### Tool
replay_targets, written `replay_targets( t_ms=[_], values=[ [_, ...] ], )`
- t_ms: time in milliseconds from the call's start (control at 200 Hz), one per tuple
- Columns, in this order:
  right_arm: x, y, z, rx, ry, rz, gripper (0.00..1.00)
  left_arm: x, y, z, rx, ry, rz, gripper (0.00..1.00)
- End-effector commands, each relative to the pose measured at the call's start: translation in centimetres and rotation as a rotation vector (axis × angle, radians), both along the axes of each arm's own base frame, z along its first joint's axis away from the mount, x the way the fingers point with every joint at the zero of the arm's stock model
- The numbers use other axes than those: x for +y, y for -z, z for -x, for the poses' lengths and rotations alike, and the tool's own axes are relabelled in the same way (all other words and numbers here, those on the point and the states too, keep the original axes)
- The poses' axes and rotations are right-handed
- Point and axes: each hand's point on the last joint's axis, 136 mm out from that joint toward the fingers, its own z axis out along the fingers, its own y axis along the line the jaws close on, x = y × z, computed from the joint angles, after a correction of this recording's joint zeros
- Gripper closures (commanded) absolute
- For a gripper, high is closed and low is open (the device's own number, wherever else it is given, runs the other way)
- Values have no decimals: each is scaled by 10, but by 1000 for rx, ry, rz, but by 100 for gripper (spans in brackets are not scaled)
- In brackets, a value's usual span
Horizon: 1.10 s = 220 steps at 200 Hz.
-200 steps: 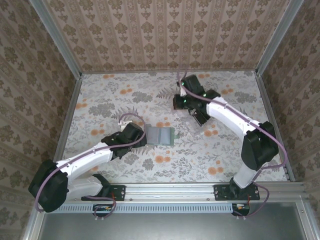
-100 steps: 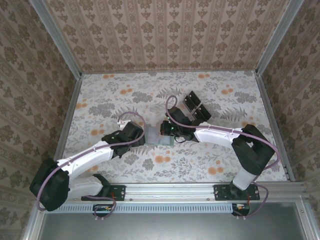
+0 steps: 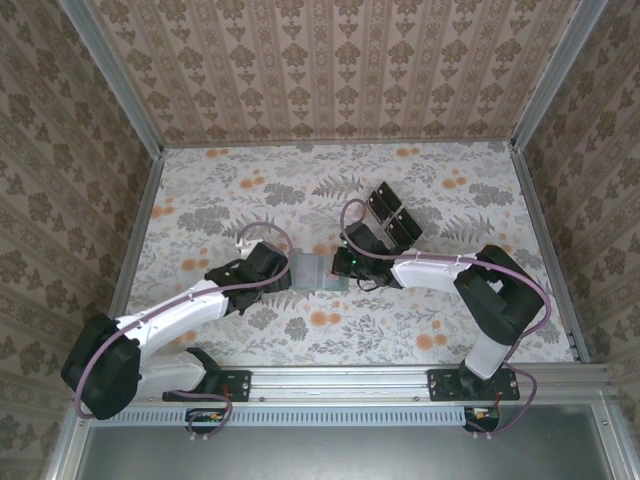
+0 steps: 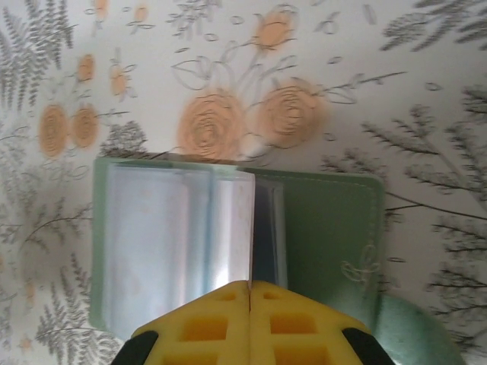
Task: Put the credit cards into the card holder
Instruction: Move the card holder to the center of the table.
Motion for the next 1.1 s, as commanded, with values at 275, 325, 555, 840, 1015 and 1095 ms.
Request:
replay_targets(
  t_ms=[275, 325, 555, 840, 1015, 1095],
  values=[
    [-15, 14, -4, 72, -122, 3, 100, -48, 0, -21, 25, 169, 44, 0],
    [-14, 14, -4, 77, -130, -3, 100, -55, 3, -25, 35, 184, 45, 0],
    [-9, 19, -2, 97, -148, -22, 100, -78, 12, -40, 53, 247, 40, 0],
    [-7, 22, -2, 104, -145, -31, 100, -78, 37, -38, 105, 247, 12, 0],
    [-6, 21, -3, 104, -145, -36, 100, -63, 46, -34, 123, 198, -30, 0],
    [-7, 22, -3, 106, -143, -38, 100, -57, 50, -32, 132, 183, -38, 0]
  ],
)
